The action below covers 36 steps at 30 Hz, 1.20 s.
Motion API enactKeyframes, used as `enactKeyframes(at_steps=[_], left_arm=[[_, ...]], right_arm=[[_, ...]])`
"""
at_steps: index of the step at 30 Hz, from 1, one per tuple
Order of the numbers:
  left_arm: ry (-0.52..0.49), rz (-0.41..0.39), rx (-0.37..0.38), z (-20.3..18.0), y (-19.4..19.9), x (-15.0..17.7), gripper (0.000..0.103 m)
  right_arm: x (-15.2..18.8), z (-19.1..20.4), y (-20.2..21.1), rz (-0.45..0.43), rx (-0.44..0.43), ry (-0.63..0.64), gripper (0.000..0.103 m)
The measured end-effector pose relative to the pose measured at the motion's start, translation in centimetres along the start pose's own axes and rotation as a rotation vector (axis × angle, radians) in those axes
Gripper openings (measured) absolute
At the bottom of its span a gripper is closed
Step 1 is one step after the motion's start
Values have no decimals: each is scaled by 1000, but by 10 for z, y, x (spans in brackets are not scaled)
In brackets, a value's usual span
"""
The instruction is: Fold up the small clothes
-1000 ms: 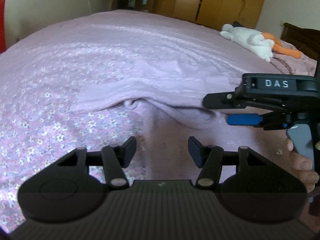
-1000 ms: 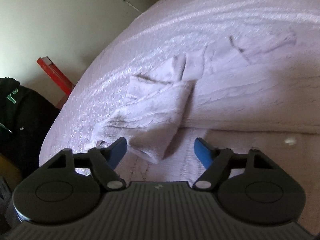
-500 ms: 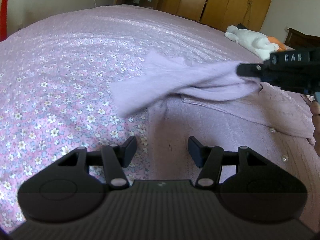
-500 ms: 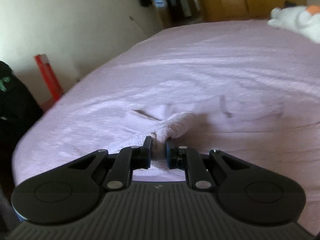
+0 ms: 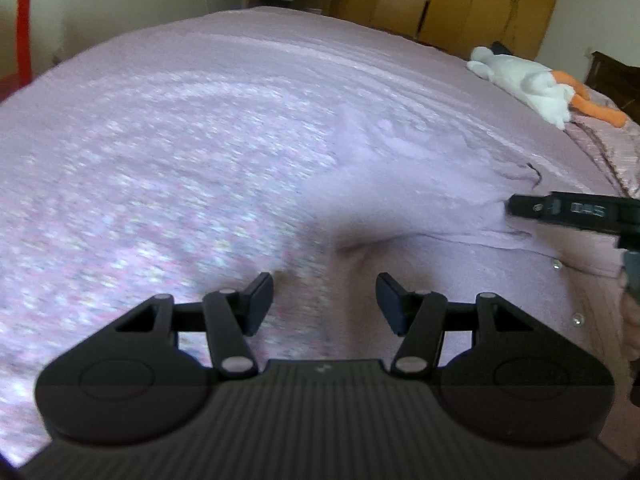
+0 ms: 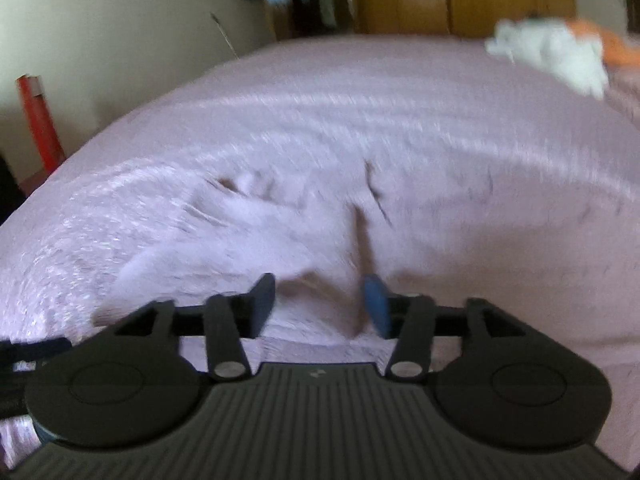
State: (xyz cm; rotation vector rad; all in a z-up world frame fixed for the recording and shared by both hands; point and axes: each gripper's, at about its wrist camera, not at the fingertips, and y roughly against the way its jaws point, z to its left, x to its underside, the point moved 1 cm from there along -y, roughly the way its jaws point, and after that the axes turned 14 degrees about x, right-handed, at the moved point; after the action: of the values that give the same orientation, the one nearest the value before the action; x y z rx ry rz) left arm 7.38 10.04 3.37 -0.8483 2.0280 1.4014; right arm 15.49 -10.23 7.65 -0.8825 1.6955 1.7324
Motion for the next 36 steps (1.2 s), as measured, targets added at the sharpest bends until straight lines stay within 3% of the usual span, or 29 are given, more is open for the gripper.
enactKeyframes(at_steps=[4,8,13,21,22,25,26,27,28,36], left_arm=[[-19,13,-71,8,13,-6,58],[31,21,-127,25,25,-7,58],[64,25,-142,44,34,0,59],[100,26,-158,60,43,7,59],[101,24,-157,60,43,7,59],[97,22,-160,59,42,7,59],[93,23,-162,58,41,7,59],[88,23,-161,58,41,8,59],[85,24,-159,57,41,8,58],[66,18,-126,46,37,2,58]], right_arm=[[2,25,32,-63,-77,70,76],[8,63,37,-43,-198,132,80],[19,107,31,-81,-221,237,82],[30,148,-6,-34,-205,312,80],[31,150,-9,-40,-201,323,77],[34,153,-14,-75,-162,367,50],[32,150,-13,-82,-166,349,42],[29,145,-12,-82,-166,321,27],[24,138,-11,-76,-173,288,23],[-17,76,3,-113,-223,7,17]])
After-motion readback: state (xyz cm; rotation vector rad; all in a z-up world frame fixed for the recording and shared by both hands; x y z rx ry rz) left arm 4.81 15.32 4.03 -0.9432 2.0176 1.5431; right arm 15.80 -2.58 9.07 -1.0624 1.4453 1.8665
